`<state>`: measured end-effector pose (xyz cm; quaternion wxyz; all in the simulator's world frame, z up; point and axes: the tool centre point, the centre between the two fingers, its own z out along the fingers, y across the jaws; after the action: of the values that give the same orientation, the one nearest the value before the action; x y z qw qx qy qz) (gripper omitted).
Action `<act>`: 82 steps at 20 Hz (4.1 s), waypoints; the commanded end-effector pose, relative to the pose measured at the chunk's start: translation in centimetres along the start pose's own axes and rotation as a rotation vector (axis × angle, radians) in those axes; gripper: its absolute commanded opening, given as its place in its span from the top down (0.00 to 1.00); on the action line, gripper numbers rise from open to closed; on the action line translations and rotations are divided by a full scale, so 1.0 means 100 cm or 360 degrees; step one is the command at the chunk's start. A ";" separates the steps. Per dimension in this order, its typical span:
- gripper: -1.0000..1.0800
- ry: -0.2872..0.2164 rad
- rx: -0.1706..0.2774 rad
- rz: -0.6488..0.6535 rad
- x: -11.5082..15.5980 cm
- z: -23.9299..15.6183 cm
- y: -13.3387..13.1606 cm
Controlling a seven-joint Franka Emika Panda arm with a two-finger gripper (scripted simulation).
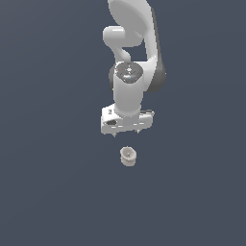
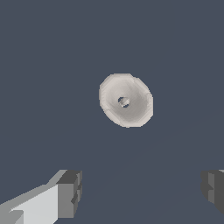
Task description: Pick up the object and move it to a goal position.
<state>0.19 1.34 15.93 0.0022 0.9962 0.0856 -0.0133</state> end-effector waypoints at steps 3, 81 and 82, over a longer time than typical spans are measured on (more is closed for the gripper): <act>0.04 0.0002 -0.0005 -0.0151 0.007 0.005 0.000; 1.00 0.0041 -0.0015 -0.1284 0.051 0.052 -0.005; 1.00 0.0041 -0.0015 -0.1284 0.049 0.044 -0.005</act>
<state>5.01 2.64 10.26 -0.0002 0.8828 0.4698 -0.0008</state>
